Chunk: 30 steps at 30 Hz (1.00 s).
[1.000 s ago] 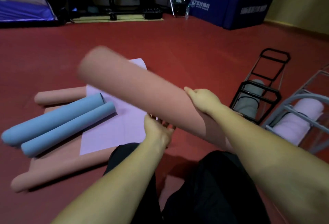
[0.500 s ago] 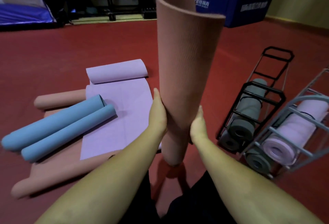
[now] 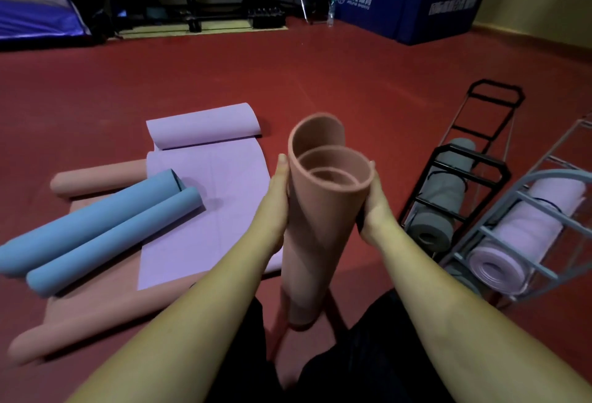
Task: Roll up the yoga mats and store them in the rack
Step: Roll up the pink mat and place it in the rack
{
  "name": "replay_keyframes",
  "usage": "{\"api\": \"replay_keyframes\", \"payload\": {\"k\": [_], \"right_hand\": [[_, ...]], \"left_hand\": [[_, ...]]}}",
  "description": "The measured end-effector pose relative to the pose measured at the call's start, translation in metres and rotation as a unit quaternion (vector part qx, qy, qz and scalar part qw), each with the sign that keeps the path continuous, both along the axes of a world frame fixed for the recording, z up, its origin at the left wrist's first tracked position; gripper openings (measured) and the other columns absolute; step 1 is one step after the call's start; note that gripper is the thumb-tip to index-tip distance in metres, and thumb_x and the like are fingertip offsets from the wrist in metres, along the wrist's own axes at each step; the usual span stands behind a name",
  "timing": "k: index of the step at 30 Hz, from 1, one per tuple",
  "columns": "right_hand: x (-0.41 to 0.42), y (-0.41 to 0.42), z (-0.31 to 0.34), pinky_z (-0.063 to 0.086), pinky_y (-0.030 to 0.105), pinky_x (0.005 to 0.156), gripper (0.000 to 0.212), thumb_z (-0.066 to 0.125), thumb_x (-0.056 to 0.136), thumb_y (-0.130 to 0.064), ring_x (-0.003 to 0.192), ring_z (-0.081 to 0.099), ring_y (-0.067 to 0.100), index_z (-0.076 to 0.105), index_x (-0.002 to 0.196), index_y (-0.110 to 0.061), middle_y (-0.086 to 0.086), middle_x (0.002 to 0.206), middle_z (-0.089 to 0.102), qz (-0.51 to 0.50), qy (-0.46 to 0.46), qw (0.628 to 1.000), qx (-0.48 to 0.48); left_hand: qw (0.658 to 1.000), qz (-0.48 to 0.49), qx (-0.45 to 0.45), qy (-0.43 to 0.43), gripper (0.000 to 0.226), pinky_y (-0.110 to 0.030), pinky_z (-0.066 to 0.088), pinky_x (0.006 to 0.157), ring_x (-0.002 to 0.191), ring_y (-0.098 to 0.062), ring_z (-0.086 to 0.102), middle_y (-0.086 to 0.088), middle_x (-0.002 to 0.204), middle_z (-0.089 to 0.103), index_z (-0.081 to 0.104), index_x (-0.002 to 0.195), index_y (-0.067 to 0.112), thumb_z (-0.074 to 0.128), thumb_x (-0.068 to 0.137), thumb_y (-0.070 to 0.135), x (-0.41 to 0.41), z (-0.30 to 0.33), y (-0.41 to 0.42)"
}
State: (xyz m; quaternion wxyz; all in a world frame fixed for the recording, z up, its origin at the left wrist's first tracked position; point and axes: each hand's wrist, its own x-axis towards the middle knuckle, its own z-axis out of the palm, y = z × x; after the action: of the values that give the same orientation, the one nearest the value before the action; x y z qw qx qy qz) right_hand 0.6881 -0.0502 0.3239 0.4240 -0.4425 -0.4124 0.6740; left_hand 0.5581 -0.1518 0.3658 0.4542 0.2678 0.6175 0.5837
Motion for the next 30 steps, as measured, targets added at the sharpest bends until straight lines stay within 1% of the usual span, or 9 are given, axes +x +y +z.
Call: {"api": "replay_keyframes", "payload": {"k": [4, 8, 10, 13, 18, 20, 23, 27, 30], "right_hand": [[-0.002, -0.006, 0.0, 0.048, 0.028, 0.081, 0.046, 0.042, 0.098, -0.054, 0.084, 0.068, 0.011, 0.071, 0.09, -0.02, -0.007, 0.079, 0.076, -0.02, 0.02, 0.999, -0.026], [-0.004, -0.006, 0.009, 0.049, 0.026, 0.073, 0.03, 0.048, 0.099, -0.025, 0.07, 0.069, 0.006, 0.071, 0.084, -0.017, -0.006, 0.074, 0.074, -0.024, 0.056, 0.998, 0.021], [-0.001, -0.007, 0.009, 0.052, 0.027, 0.072, 0.044, 0.04, 0.102, -0.029, 0.07, 0.07, 0.009, 0.074, 0.079, -0.014, -0.001, 0.074, 0.074, 0.013, 0.089, 0.996, 0.016], [-0.005, -0.02, 0.02, 0.055, 0.028, 0.081, 0.054, 0.036, 0.102, -0.045, 0.086, 0.071, 0.017, 0.075, 0.093, -0.01, 0.009, 0.092, 0.076, 0.07, 0.102, 0.992, 0.021], [-0.026, -0.029, 0.031, 0.051, 0.039, 0.092, 0.029, 0.057, 0.089, -0.036, 0.095, 0.069, 0.027, 0.073, 0.1, -0.014, 0.014, 0.102, 0.074, 0.006, 0.076, 0.996, 0.053], [-0.027, -0.029, 0.041, 0.05, 0.041, 0.096, 0.043, 0.062, 0.074, -0.044, 0.105, 0.067, 0.032, 0.073, 0.103, -0.014, 0.016, 0.108, 0.072, -0.011, 0.075, 0.995, 0.071], [-0.021, -0.023, 0.043, 0.049, 0.042, 0.098, 0.053, 0.061, 0.075, -0.046, 0.109, 0.065, 0.032, 0.07, 0.113, -0.01, 0.018, 0.115, 0.07, -0.002, 0.094, 0.992, 0.087], [-0.017, -0.036, -0.005, 0.042, 0.049, 0.108, 0.056, 0.064, 0.072, -0.054, 0.115, 0.063, 0.024, 0.065, 0.118, -0.021, 0.006, 0.118, 0.07, -0.011, 0.013, 0.997, 0.076], [-0.016, -0.034, -0.014, 0.043, 0.049, 0.108, 0.06, 0.066, 0.07, -0.049, 0.112, 0.065, 0.024, 0.062, 0.123, -0.019, 0.006, 0.116, 0.071, 0.009, -0.005, 0.999, 0.049]], "left_hand": [[0.999, -0.032, 0.005, -0.018, 0.047, -0.024, 0.047, 0.087, 0.09, 0.011, 0.063, 0.025, 0.087, 0.072, 0.07, 0.102, 0.035, 0.037, 0.095, 0.067, 0.001, 0.0, -0.001], [0.992, 0.09, 0.079, 0.05, 0.026, -0.042, 0.051, 0.097, 0.1, -0.008, 0.066, 0.013, 0.103, 0.073, 0.071, 0.104, 0.031, 0.053, 0.092, 0.045, -0.007, 0.003, 0.001], [0.99, 0.079, 0.115, 0.01, 0.024, -0.034, 0.051, 0.088, 0.092, -0.005, 0.067, 0.014, 0.099, 0.074, 0.073, 0.099, 0.03, 0.051, 0.095, 0.041, -0.006, 0.005, 0.001], [0.99, 0.027, 0.131, 0.038, 0.032, -0.033, 0.048, 0.097, 0.103, 0.0, 0.065, 0.02, 0.108, 0.072, 0.066, 0.113, 0.036, 0.051, 0.094, 0.057, 0.002, 0.005, -0.001], [0.987, 0.078, 0.141, 0.025, 0.036, -0.048, 0.049, 0.102, 0.106, -0.012, 0.068, 0.011, 0.109, 0.072, 0.063, 0.114, 0.037, 0.057, 0.078, 0.038, 0.003, 0.019, -0.004], [0.982, 0.077, 0.174, 0.023, 0.034, -0.05, 0.048, 0.102, 0.107, -0.016, 0.067, 0.009, 0.109, 0.073, 0.066, 0.11, 0.037, 0.057, 0.077, 0.038, -0.001, 0.03, -0.002], [0.977, 0.062, 0.203, 0.013, 0.027, -0.046, 0.047, 0.102, 0.113, -0.017, 0.065, 0.008, 0.114, 0.072, 0.068, 0.108, 0.04, 0.059, 0.083, 0.04, -0.008, 0.029, -0.001], [0.988, 0.03, 0.153, 0.008, 0.041, -0.052, 0.042, 0.108, 0.12, -0.023, 0.062, -0.001, 0.126, 0.068, 0.064, 0.128, 0.026, 0.055, 0.09, 0.041, -0.008, -0.02, -0.005], [0.991, 0.013, 0.129, -0.027, 0.04, -0.051, 0.041, 0.111, 0.122, -0.028, 0.06, -0.011, 0.129, 0.066, 0.061, 0.132, 0.012, 0.047, 0.1, 0.031, -0.008, -0.038, -0.005]]}}
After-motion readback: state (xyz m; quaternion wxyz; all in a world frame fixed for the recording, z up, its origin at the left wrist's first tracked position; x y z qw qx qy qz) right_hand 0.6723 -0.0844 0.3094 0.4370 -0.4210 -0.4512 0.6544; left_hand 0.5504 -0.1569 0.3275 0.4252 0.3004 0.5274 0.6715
